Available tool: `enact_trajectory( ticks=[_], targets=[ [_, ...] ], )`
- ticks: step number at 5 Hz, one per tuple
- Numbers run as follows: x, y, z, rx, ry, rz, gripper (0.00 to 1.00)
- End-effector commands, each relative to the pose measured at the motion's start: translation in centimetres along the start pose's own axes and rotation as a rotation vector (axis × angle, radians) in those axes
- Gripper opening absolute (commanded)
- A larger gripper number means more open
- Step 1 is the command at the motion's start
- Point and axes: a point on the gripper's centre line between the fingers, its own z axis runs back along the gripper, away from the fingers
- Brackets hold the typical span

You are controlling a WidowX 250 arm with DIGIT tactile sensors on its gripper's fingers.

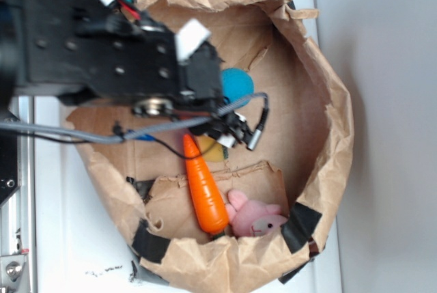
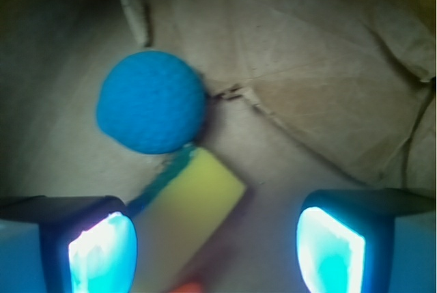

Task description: Grab the green sponge.

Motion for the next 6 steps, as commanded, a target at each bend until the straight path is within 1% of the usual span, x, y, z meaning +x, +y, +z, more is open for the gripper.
enact_trajectory(
  ticks=[1, 3, 5, 6],
  targets=[
    [1.2, 0.6, 0.5, -0.034, -0.041, 0.015, 1.00],
    [1.6, -2.1, 1.4, -0.006, -0.008, 0.087, 1.00],
    [1.1, -2.6, 1.5, 0.010, -0.013, 0.090, 1.00],
    [0.8, -2.5, 1.5, 0.007, -0.016, 0.082, 1.00]
  ],
)
